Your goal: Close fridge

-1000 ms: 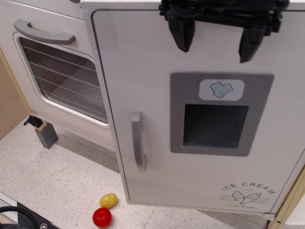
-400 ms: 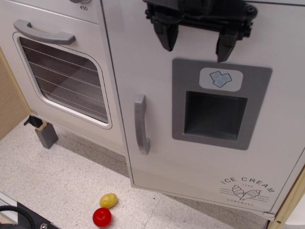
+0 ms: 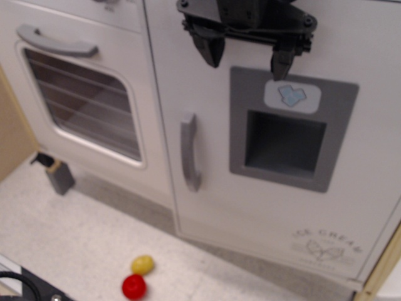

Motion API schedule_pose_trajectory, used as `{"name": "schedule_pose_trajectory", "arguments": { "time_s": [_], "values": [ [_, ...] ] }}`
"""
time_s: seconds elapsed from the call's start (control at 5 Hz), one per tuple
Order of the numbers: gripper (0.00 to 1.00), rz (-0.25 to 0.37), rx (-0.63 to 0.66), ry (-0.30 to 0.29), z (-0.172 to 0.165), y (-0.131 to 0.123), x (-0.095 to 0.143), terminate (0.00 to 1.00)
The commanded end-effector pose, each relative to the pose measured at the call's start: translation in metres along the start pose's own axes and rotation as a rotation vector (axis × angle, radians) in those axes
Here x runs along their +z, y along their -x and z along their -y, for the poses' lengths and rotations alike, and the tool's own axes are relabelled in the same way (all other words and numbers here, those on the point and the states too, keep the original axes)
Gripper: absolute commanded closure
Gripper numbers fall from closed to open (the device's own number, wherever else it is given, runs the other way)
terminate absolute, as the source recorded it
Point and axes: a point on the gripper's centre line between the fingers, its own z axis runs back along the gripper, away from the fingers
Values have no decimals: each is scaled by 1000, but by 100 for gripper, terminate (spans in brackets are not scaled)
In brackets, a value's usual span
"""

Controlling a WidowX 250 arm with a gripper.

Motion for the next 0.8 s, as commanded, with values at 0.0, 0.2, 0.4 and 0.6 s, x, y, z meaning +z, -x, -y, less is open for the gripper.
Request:
{"name": "schedule_pose_trajectory", "arguments": {
  "time_s": [0.0, 0.2, 0.4, 0.6],
  "values": [
    [0, 72, 65, 7, -9, -23, 2, 0],
    [0, 78, 74, 4, -10, -28, 0, 0],
    [0, 91, 93, 4, -12, -34, -4, 0],
    [0, 88, 99, 4, -13, -37, -5, 0]
  ]
}}
